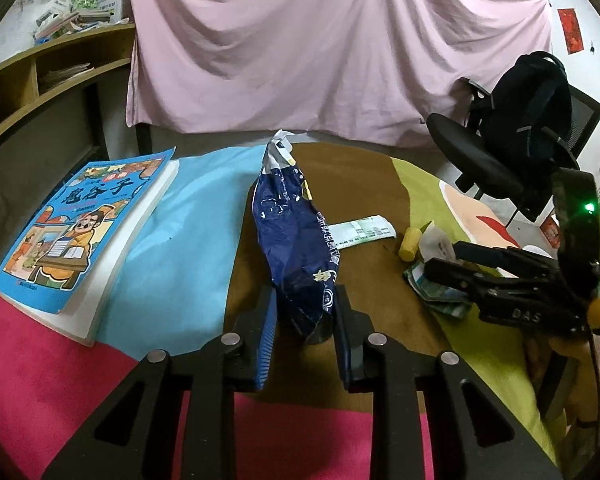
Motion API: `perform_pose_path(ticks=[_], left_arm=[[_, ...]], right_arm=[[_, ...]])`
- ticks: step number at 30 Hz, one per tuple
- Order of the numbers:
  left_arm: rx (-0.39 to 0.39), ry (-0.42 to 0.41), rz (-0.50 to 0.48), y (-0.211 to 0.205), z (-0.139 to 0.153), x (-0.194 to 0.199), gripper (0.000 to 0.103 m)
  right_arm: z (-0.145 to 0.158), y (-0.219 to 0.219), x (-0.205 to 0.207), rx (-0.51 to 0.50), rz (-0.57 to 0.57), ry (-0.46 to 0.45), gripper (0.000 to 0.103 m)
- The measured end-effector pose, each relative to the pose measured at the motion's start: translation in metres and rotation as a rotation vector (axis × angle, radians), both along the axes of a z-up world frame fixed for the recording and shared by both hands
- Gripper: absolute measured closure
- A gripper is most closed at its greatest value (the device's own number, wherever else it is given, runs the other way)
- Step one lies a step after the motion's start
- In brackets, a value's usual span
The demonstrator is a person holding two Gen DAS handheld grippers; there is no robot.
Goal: Collect trash
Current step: 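Grasp the crumpled blue snack bag with left tool while right grasps white paper packet, then carry the blue bag and white packet over the bucket and open both tools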
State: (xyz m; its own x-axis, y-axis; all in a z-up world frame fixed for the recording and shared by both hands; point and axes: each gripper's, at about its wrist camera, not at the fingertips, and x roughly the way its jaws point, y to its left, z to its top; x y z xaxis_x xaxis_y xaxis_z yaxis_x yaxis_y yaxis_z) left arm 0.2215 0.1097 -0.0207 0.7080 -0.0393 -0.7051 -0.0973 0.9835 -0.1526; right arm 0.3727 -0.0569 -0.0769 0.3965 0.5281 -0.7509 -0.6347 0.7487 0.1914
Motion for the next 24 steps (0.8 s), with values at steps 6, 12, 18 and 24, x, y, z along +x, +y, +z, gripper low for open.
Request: perform_pose_path(ticks=[6,12,18,24], left_arm=[[0.012,-0.013,-0.005,-0.009,0.004,-0.008,0.081],[0.015,-0.022,-0.006,-0.013,0.005,-0.012,0.081],[0.034,-0.055,-0.016,-0.021,0.010,-0.022,0.081],[0.036,-0.052,-0.018,-0.022,0.009,-0.022,0.081]], right_arm=[[-0.001,-0.001,-0.003,-0.006,0.002,0.003,0.013],[-0.001,0.000,-0.009,-0.009,0.001,-0.003,0.017],[0.005,-0.001,-0.027,0.027,0.040,-0.047,0.055],[0.005,-0.006,-0.025,0.038,0.007,-0.040,0.073]])
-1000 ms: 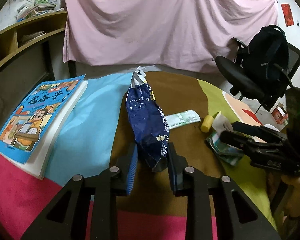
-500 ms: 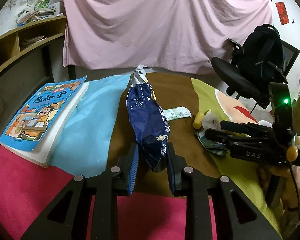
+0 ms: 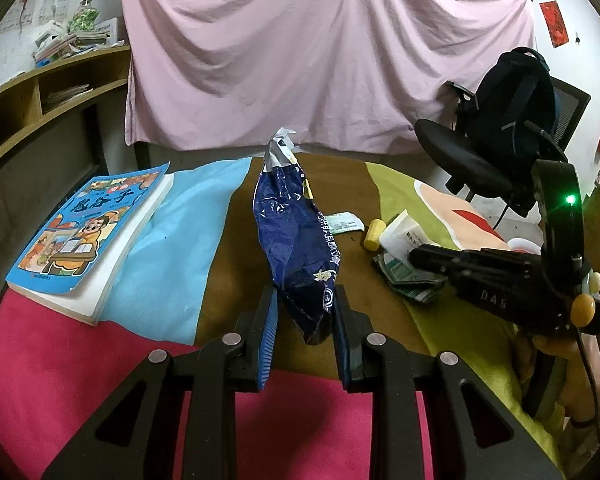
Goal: Collect trash
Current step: 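Carry the blue bag and white packet over the bucket and open both tools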
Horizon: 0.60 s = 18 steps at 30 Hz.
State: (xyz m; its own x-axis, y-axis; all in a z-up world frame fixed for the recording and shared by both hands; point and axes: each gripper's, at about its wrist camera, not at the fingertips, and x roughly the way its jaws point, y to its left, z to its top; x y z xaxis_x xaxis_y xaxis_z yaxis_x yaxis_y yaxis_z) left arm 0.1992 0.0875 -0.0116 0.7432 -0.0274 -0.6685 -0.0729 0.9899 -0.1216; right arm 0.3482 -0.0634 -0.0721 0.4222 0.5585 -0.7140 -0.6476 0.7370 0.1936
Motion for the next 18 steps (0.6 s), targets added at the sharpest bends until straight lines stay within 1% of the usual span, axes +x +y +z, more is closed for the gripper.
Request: perform_pose_path(ticks=[1,4,7,8,10,11,12,13,14,18], left_arm=[[-0.001,0.000,0.000,0.000,0.000,-0.001,0.081],[-0.002,-0.002,-0.001,0.000,-0.001,-0.001,0.081],[-0.003,0.005,-0.002,0.000,-0.002,-0.001,0.081],[-0.003,0.010,-0.002,0.000,-0.002,-0.001,0.081],[-0.004,0.026,0.000,0.001,-0.003,0.002,0.081],[-0.009,0.033,0.003,0.002,-0.005,0.004,0.081],[-0.014,0.038,0.006,0.004,-0.005,0.005,0.081],[-0.022,0.040,0.010,0.005,-0.006,0.006,0.081],[-0.032,0.042,0.015,0.008,-0.006,0.007,0.081],[-0.063,0.048,0.027,0.016,-0.008,0.008,0.081]], right_arm=[[0.001,-0.002,0.001,0.009,-0.006,0.001,0.074],[0.005,-0.004,0.000,0.032,-0.013,-0.009,0.074],[0.006,-0.009,0.005,0.048,-0.030,0.001,0.072],[0.006,-0.009,0.007,0.054,-0.031,0.009,0.069],[0.006,-0.009,0.014,0.049,-0.028,0.025,0.056],[0.006,-0.008,0.017,0.038,-0.025,0.026,0.039],[0.006,-0.006,0.018,0.036,-0.021,0.027,0.025],[0.006,-0.005,0.019,0.030,-0.018,0.026,0.021],[0.006,-0.004,0.020,0.025,-0.014,0.026,0.019],[0.004,0.004,0.028,-0.013,0.007,0.024,0.017]])
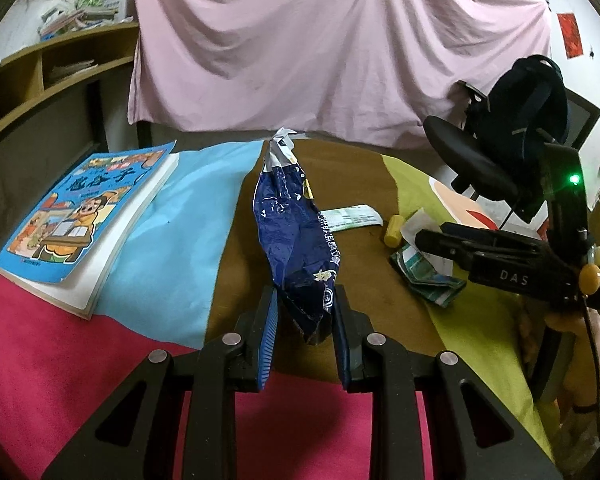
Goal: Collect trash
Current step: 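Carry the blue bag and white packet over the bucket and open both tools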
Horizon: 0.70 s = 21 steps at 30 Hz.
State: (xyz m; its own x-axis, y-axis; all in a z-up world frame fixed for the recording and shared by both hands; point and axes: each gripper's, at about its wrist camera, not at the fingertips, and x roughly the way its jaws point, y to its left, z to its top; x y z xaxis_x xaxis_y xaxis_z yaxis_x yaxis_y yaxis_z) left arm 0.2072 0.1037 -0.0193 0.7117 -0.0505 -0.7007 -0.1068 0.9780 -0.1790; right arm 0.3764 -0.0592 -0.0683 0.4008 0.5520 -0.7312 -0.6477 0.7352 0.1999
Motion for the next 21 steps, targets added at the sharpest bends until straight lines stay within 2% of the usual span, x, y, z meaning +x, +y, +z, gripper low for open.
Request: perform_pose_path(ticks=[5,11,18,21], left_arm=[[-0.023,0.004,0.004,0.005,0.000,-0.001,0.081],[-0.033,0.003,0.007,0.007,0.001,0.000,0.081],[-0.011,-0.008,0.007,0.004,0.002,-0.003,0.081],[-0.001,-0.017,0.005,0.001,0.003,-0.007,0.081]], right_arm=[[-0.009,0.009,0.003,-0.025,0.049,0.039,0.013],[-0.010,0.013,-0.010,-0.028,0.097,0.047,0.017],[-0.012,0.011,-0.023,-0.033,0.106,0.046,0.049],[-0.011,0.010,-0.029,-0.035,0.107,0.032,0.059]])
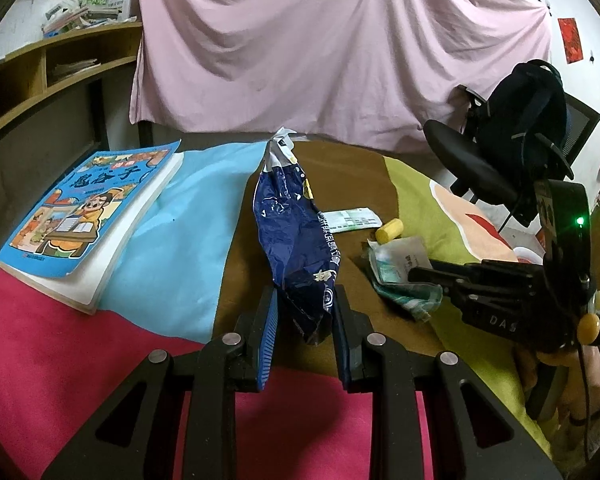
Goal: Collect trash
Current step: 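Carry the blue bag and white packet over the bucket and open both tools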
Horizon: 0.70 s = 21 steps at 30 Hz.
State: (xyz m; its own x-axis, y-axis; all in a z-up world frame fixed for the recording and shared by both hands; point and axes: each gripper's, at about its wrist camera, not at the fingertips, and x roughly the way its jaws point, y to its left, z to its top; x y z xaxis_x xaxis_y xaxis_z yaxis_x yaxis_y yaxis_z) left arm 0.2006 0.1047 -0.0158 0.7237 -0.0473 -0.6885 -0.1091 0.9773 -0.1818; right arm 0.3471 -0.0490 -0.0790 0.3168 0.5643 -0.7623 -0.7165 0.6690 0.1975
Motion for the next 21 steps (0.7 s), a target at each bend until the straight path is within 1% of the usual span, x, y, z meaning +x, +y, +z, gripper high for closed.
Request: perform_pose_path(ticks=[4,6,12,14,17,21], left_arm=[[0.022,-0.019,0.004,-0.004,0.002,-0.005,0.081],[0.038,-0.035,0.009,-0.007,0.004,-0.008,0.081],[0.085,-0.093,0.007,-0.019,0.011,-0.017,0.081],[0.091,-0.115,0.000,-0.024,0.014,-0.019,0.081],[0.102,-0.146,-0.012,-0.033,0.021,-0.023,0.081],[0.116,-0.183,-0.034,-0.047,0.032,-0.025,0.081]], right_arm=[[0.003,-0.001,-0.008,0.005,-0.007,-0.032,0.062],[0.007,-0.002,-0.015,0.013,-0.011,-0.064,0.062],[0.032,-0.017,-0.044,0.067,-0.060,-0.243,0.063],[0.040,-0.025,-0.053,0.086,-0.102,-0.310,0.063],[0.050,-0.038,-0.063,0.113,-0.158,-0.386,0.063],[0.057,-0.044,-0.074,0.085,-0.198,-0.492,0.063]])
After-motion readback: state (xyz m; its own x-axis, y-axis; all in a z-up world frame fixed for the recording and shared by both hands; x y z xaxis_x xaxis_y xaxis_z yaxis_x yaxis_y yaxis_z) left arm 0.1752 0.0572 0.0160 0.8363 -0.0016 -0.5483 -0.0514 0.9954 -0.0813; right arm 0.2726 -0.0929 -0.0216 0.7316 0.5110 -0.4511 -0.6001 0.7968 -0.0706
